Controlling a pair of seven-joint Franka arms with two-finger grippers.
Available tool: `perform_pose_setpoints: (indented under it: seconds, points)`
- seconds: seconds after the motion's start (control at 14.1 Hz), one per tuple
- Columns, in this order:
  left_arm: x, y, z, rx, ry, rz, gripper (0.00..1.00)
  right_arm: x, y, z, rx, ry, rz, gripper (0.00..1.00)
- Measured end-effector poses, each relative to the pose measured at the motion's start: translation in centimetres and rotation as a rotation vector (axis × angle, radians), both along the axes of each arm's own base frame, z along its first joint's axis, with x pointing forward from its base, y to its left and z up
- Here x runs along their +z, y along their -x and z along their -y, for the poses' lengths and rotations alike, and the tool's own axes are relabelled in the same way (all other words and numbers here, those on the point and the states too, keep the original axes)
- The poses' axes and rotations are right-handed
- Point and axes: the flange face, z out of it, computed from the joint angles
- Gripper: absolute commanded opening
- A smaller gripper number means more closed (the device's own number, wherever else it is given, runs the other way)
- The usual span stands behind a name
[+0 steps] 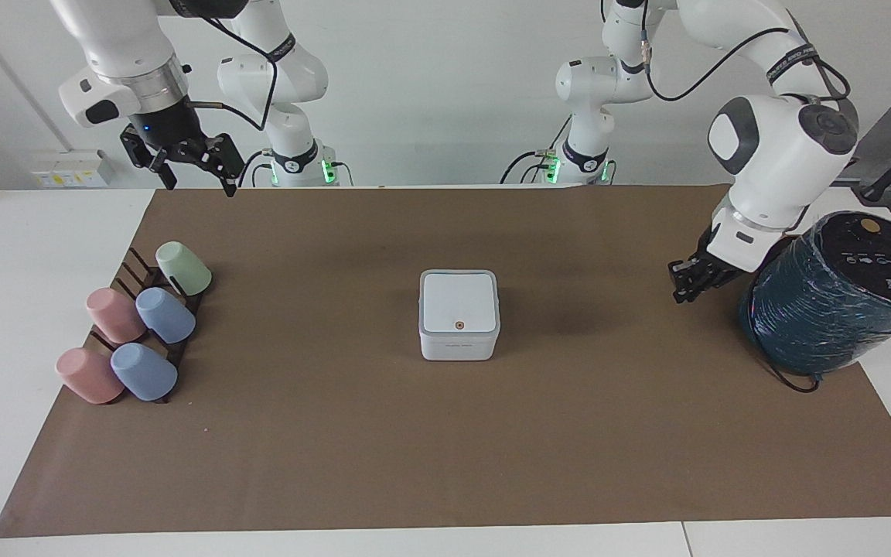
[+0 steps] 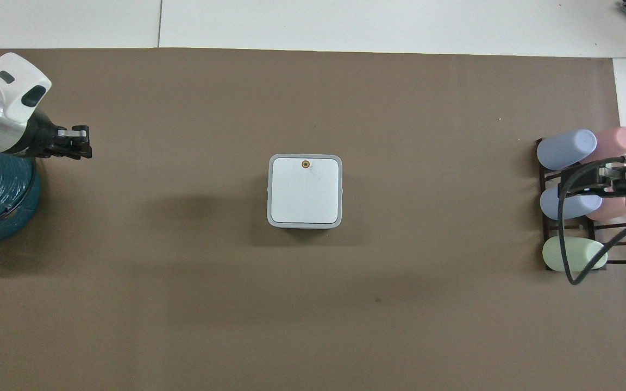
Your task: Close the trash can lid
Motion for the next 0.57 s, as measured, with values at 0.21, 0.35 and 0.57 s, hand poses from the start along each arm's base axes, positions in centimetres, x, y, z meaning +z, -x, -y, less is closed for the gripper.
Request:
perform_pose_setpoints:
  seconds: [0.21, 0.35, 0.57]
  points:
    - [4.2, 2.3, -0.2, -0.003, -0.005, 0.005, 0.23, 0.0, 0.0, 0.0, 0.000, 0.000, 0.000, 1.00]
    - [6.3, 3.9, -0.2, -0.006, -0.009, -0.002, 0.23, 0.0, 0.0, 0.0, 0.000, 0.000, 0.000, 1.00]
    - [8.3, 5.7, -0.1, -0.018, -0.043, -0.015, 0.39, 0.0, 0.0, 0.0, 0.000, 0.000, 0.000, 1.00]
